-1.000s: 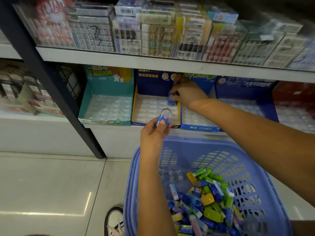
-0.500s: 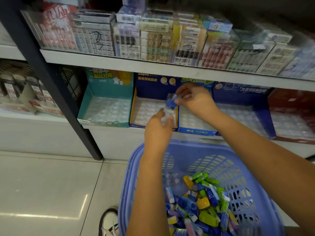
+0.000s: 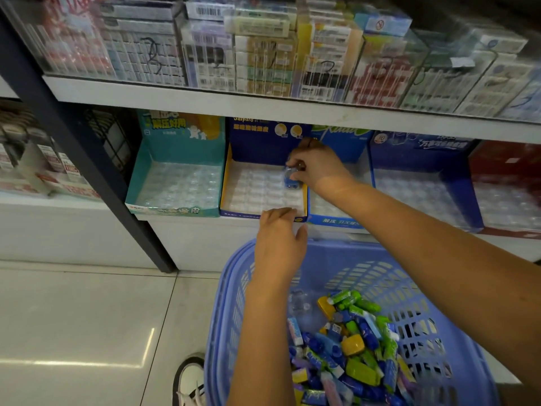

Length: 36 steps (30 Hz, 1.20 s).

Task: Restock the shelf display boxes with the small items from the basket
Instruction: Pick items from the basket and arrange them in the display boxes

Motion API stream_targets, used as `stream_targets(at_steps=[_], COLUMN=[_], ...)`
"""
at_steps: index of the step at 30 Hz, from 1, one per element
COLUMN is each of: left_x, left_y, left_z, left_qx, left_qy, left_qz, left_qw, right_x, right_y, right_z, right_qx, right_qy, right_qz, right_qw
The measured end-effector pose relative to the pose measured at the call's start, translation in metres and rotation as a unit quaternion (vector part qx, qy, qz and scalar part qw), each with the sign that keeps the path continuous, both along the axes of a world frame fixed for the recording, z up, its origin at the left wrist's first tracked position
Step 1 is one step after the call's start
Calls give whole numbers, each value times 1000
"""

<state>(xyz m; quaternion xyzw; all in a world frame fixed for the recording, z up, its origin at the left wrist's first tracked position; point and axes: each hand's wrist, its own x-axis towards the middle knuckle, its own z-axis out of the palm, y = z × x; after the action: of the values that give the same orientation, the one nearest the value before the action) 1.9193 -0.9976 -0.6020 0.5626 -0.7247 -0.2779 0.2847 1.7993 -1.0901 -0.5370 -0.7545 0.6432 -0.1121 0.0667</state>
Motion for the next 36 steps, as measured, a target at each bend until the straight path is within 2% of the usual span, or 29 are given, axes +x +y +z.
stream_targets(at_steps=[4, 11, 15, 17, 19, 21, 23, 26, 30, 32, 36], left_x=[1, 0, 2, -1, -7, -15, -23, -35, -44, -48, -52], left_y=[0, 2, 21, 27, 28, 33, 42, 65, 95, 102, 102], left_z=[-2, 0, 9, 8, -6, -24, -47, -87, -128, -141, -150], left_qx=[2, 4, -31, -27, 36, 131, 210, 290, 365, 384, 382], left_qy=[15, -10, 153, 182, 152, 93, 11, -106, -174, -192, -213], left_qz=[-5, -31, 33, 40, 8, -20, -48, -122, -186, -205, -201], left_qw=[1000, 999, 987, 982, 988, 987, 977, 943, 896, 879, 876], right_x=[-3, -4, -7, -12, -21, -33, -48, -68, -80, -79, -77], right_y=[5, 4, 27, 58, 93, 127, 156, 193, 225, 231, 234], right_z=[-2, 7, 13, 8, -4, -27, -60, -115, -170, -186, -202], right_qx=[1, 32, 18, -42, -62, -9, 99, 272, 433, 450, 422], right_qy=[-8, 70, 93, 36, -50, -83, -85, -61, -89, -75, -72], right_qz=[-25, -3, 26, 49, 44, 27, -13, -59, -37, -7, -1], right_qw=[1000, 997, 995, 997, 996, 996, 991, 958, 896, 890, 904])
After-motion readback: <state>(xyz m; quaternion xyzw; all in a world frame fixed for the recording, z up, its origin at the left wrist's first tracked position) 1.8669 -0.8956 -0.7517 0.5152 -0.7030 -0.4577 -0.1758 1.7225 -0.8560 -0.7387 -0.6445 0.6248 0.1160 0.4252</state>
